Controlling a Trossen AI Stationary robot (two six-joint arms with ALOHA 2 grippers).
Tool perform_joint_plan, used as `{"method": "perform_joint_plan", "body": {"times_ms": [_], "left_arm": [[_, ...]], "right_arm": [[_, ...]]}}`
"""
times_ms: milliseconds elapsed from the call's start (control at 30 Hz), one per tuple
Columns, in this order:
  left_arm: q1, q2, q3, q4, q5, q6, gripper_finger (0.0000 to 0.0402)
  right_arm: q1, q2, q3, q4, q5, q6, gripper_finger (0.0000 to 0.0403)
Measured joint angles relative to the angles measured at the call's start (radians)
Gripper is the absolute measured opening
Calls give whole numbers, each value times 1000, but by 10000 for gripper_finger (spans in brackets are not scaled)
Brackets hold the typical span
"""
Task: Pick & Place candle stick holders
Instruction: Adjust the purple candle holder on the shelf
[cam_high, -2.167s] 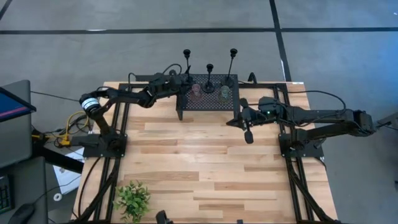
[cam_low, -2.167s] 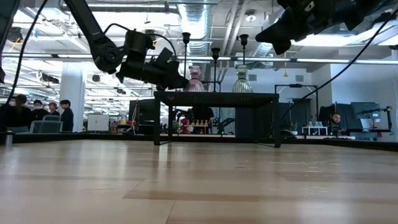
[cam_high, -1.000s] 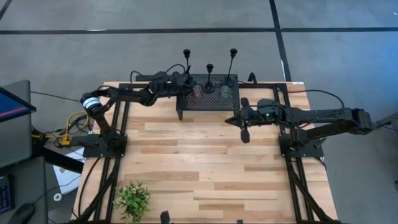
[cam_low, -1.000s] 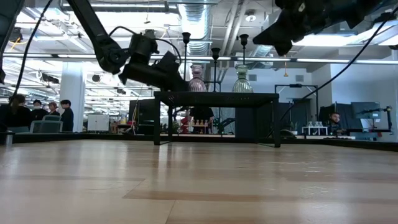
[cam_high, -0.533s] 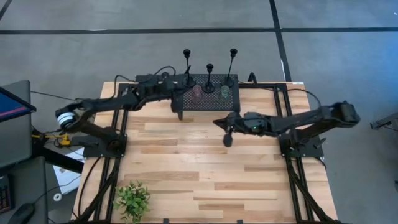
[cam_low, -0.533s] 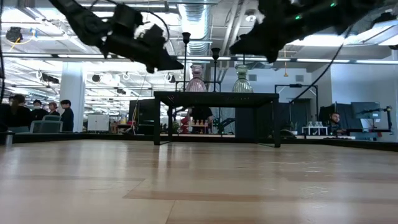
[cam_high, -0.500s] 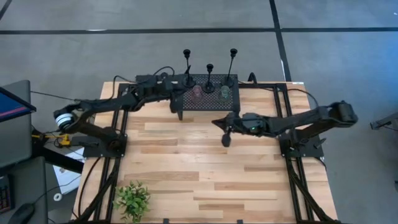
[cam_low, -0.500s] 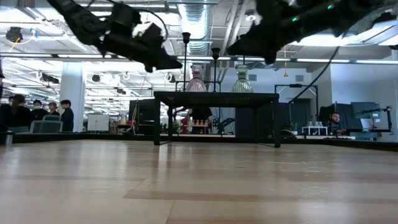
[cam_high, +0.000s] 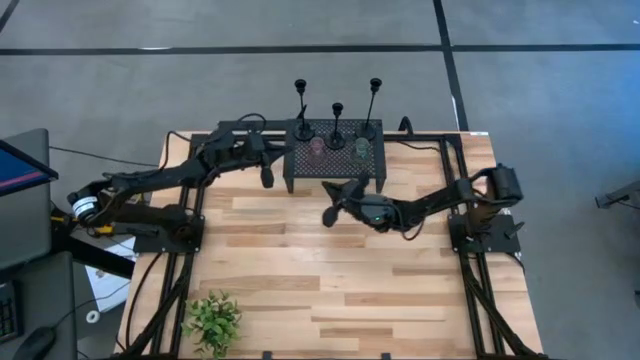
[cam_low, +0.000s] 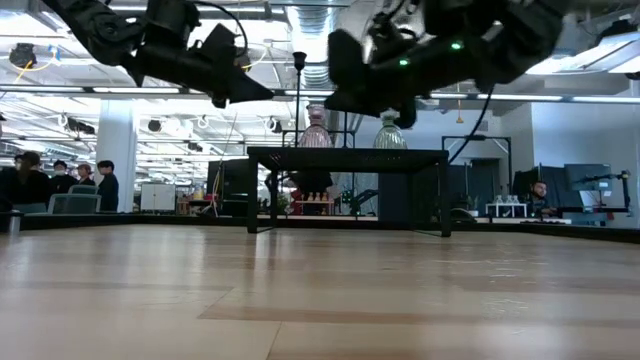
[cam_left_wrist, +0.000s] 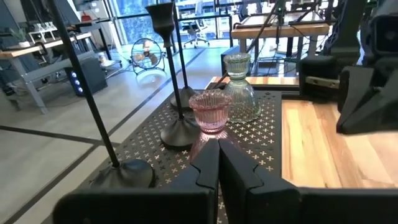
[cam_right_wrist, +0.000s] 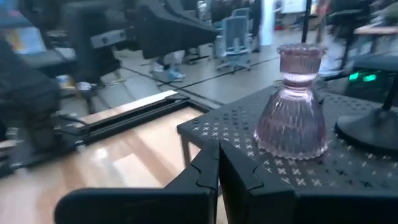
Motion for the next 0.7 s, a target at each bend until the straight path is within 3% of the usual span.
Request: {"method": "perform_joint_plan", "body": {"times_ms": [333, 700], "left_arm": [[0, -52, -26, -2, 1, 0, 5], [0, -54, -26, 0, 16, 3, 5]], "right_arm": [[29, 124, 205, -100, 319, -48, 0], [-35, 238, 336, -101, 396, -63, 0]]}}
